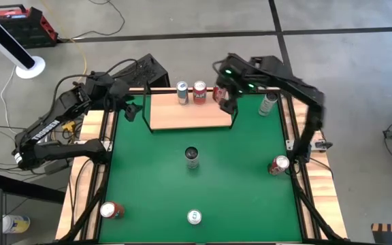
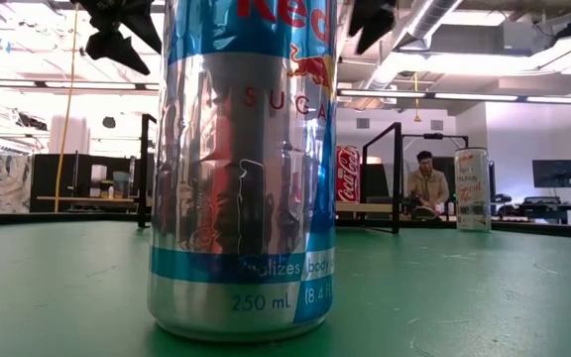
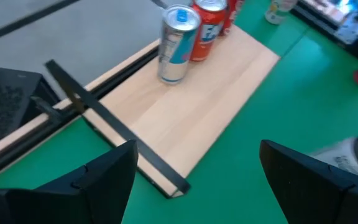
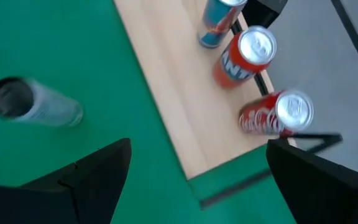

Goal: Place canned beverage on shelf
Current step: Put the top white soda can on the shelf

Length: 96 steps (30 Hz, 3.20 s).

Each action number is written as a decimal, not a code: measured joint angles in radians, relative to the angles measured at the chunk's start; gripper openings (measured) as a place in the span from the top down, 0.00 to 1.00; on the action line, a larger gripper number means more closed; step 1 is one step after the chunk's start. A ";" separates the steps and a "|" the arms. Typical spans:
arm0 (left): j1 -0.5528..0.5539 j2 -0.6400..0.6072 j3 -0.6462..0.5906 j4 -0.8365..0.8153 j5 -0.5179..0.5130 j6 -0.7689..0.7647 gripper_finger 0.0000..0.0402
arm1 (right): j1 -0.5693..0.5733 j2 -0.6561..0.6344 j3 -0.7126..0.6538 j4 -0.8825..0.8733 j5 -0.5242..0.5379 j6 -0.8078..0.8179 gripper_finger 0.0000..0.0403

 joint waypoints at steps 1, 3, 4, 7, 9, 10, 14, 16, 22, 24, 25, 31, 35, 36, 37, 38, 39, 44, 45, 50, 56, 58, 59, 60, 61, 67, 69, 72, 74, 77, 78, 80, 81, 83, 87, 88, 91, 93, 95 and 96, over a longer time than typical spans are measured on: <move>-0.003 0.000 0.000 0.001 0.008 -0.005 0.20 | 0.009 -0.044 -0.049 0.012 0.007 0.007 0.01; -0.011 -0.001 0.000 0.001 0.018 -0.018 0.20 | 0.025 -0.138 -0.163 0.052 0.017 0.030 0.01; -0.016 -0.001 0.000 0.002 0.021 -0.022 0.20 | 0.032 -0.187 -0.231 0.079 0.020 0.048 0.01; -0.036 -0.006 0.000 0.004 0.054 -0.014 0.20 | 0.047 -0.340 -0.436 0.144 0.025 0.151 0.01; -0.047 -0.017 0.000 0.013 0.085 0.018 0.20 | 0.056 -0.444 -0.565 0.182 0.030 0.236 0.01; -0.052 -0.026 0.000 0.021 0.094 0.036 0.20 | 0.061 -0.494 -0.626 0.200 0.034 0.273 0.01; -0.057 -0.098 -0.024 0.123 0.115 0.087 0.20 | 0.073 -0.670 -0.811 0.298 0.036 0.434 0.01; -0.057 -0.149 -0.068 0.199 0.130 0.076 0.20 | 0.073 -0.740 -0.877 0.340 0.036 0.515 0.01; -0.057 -0.312 -0.238 0.337 0.177 -0.016 0.20 | 0.073 -0.851 -0.973 0.395 0.016 0.688 0.01; -0.057 -0.357 -0.294 0.361 0.194 -0.048 0.20 | 0.073 -0.857 -0.977 0.370 0.014 0.739 0.01; -0.057 -0.376 -0.320 0.372 0.201 -0.064 0.20 | 0.073 -0.857 -0.977 0.357 0.013 0.762 0.01; -0.057 -0.452 -0.456 0.421 0.211 -0.136 0.20 | 0.069 -0.854 -0.977 0.173 0.080 0.874 0.01; -0.057 -0.460 -0.488 0.429 0.237 -0.148 0.20 | 0.048 -0.841 -0.977 0.068 0.265 0.933 0.01; -0.057 -0.458 -0.492 0.440 0.240 -0.148 0.20 | 0.032 -0.836 -0.977 0.072 0.302 0.937 0.01; -0.057 -0.456 -0.494 0.454 0.240 -0.148 0.20 | 0.008 -0.828 -0.977 0.088 0.330 0.937 0.01; -0.057 -0.453 -0.495 0.471 0.239 -0.148 0.20 | -0.024 -0.818 -0.976 0.109 0.346 0.934 0.01; -0.057 -0.448 -0.496 0.496 0.239 -0.146 0.20 | -0.063 -0.806 -0.976 0.124 0.351 0.922 0.01; -0.057 -0.422 -0.496 0.644 0.235 -0.147 0.20 | -0.272 -0.708 -0.976 0.169 0.353 0.776 0.01; -0.057 -0.416 -0.496 0.670 0.235 -0.149 0.20 | -0.306 -0.684 -0.976 0.193 0.349 0.739 0.01; -0.056 -0.397 -0.491 0.708 0.252 -0.182 0.20 | -0.448 -0.590 -0.976 0.313 0.276 0.585 0.01; -0.056 -0.398 -0.491 0.695 0.259 -0.202 0.20 | -0.554 -0.485 -0.976 0.344 0.225 0.534 0.03; -0.056 -0.398 -0.491 0.695 0.259 -0.208 0.20 | -0.569 -0.450 -0.976 0.344 0.224 0.524 0.03; -0.056 -0.398 -0.491 0.695 0.258 -0.210 0.20 | -0.572 -0.433 -0.976 0.345 0.223 0.520 0.03; -0.056 -0.398 -0.491 0.695 0.258 -0.211 0.20 | -0.572 -0.414 -0.976 0.344 0.223 0.519 0.03; -0.056 -0.398 -0.491 0.695 0.258 -0.211 0.20 | -0.573 -0.394 -0.976 0.343 0.221 0.515 0.03; -0.056 -0.398 -0.490 0.695 0.258 -0.227 0.20 | -0.572 -0.331 -0.977 0.330 0.216 0.498 0.03; -0.056 -0.398 -0.490 0.695 0.258 -0.227 0.20 | -0.572 -0.319 -0.976 0.329 0.216 0.497 0.04; -0.056 -0.398 -0.490 0.695 0.254 -0.227 0.20 | -0.585 -0.302 -0.977 0.319 0.216 0.497 0.05; -0.056 -0.398 -0.490 0.695 0.254 -0.227 0.20 | -0.592 -0.297 -0.976 0.310 0.216 0.497 0.06; -0.056 -0.397 -0.490 0.694 0.254 -0.226 0.20 | -0.600 -0.302 -0.998 0.309 0.198 0.497 0.10; -0.056 -0.398 -0.489 0.692 0.253 -0.223 0.20 | -0.602 -0.307 -1.010 0.310 0.184 0.497 0.11; -0.056 -0.398 -0.489 0.686 0.251 -0.218 0.20 | -0.608 -0.323 -1.045 0.322 0.155 0.497 0.15; -0.056 -0.397 -0.489 0.686 0.250 -0.217 0.20 | -0.611 -0.332 -1.067 0.333 0.148 0.497 0.17; -0.056 -0.398 -0.489 0.687 0.250 -0.216 0.20 | -0.609 -0.344 -1.097 0.363 0.140 0.493 0.20; -0.056 -0.397 -0.489 0.687 0.248 -0.200 0.20 | -0.599 -0.377 -1.136 0.416 0.141 0.498 0.28; -0.056 -0.397 -0.489 0.687 0.248 -0.200 0.20 | -0.596 -0.383 -1.139 0.419 0.141 0.497 0.29; -0.056 -0.397 -0.489 0.687 0.248 -0.200 0.20 | -0.596 -0.399 -1.140 0.423 0.139 0.497 0.30; -0.056 -0.397 -0.489 0.687 0.248 -0.200 0.20 | -0.596 -0.408 -1.139 0.422 0.137 0.497 0.31; -0.056 -0.397 -0.489 0.687 0.248 -0.200 0.20 | -0.596 -0.416 -1.139 0.419 0.135 0.496 0.31; -0.056 -0.397 -0.489 0.687 0.248 -0.200 0.20 | -0.595 -0.425 -1.139 0.418 0.132 0.493 0.31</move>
